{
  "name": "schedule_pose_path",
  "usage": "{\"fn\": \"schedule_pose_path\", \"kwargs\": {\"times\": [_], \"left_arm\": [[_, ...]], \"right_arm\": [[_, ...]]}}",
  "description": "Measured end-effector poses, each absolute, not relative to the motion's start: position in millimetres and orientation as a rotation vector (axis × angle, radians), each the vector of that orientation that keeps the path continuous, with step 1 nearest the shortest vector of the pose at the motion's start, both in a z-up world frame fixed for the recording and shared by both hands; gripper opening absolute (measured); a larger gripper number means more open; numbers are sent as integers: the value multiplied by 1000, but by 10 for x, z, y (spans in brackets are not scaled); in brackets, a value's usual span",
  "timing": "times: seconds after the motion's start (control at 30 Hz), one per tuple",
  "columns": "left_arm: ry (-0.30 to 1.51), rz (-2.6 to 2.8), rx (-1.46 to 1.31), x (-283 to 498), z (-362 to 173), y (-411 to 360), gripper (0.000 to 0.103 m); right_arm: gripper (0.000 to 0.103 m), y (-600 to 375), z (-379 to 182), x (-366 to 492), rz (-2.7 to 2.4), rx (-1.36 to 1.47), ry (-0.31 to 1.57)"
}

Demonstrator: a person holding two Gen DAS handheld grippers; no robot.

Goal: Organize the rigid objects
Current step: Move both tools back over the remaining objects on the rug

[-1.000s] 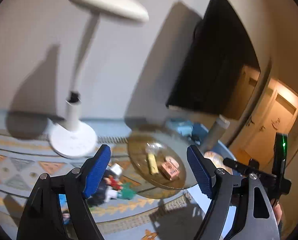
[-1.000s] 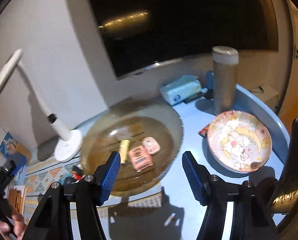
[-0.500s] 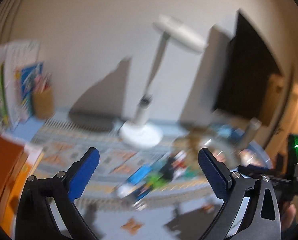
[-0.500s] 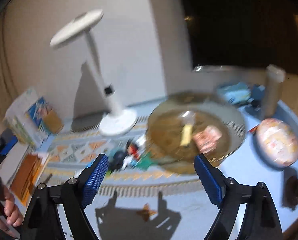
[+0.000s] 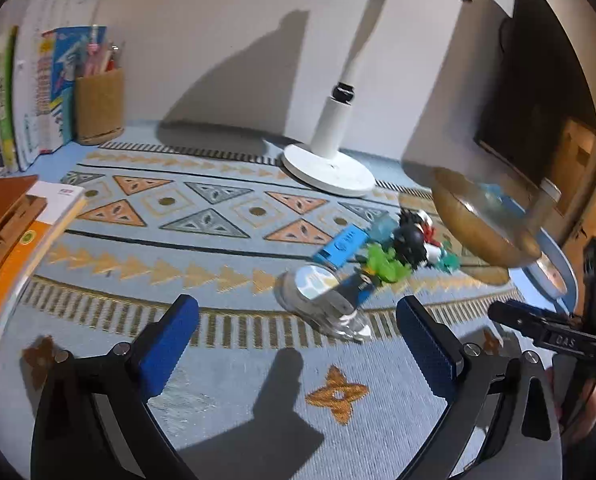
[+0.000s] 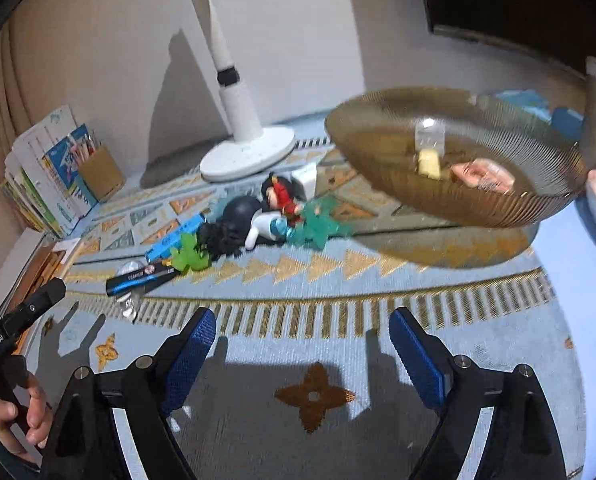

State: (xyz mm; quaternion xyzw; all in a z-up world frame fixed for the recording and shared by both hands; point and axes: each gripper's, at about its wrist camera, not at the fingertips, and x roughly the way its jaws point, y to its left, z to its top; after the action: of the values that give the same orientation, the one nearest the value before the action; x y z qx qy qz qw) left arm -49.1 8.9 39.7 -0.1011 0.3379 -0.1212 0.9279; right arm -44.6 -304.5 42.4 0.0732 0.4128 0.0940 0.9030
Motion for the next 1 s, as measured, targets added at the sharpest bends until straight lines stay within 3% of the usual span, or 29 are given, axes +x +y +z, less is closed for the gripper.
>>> {"fn": "schedule_pose_path", "kwargs": {"times": [0.27, 0.6, 0.9, 1.0], "left_arm": [[830, -227, -21, -366, 237, -245, 99], [835, -237, 21, -390, 247, -294, 99], [678, -285, -80, -587, 450, -133, 99], [598, -246, -208, -678, 523, 131, 99]], "right_arm": [[88, -3003, 410, -452, 188, 123, 861], [89, -2883, 400, -448, 172, 50, 870], [89, -2694, 471, -349, 288, 175, 921], [89, -2213, 530, -253, 299, 40, 934]]}}
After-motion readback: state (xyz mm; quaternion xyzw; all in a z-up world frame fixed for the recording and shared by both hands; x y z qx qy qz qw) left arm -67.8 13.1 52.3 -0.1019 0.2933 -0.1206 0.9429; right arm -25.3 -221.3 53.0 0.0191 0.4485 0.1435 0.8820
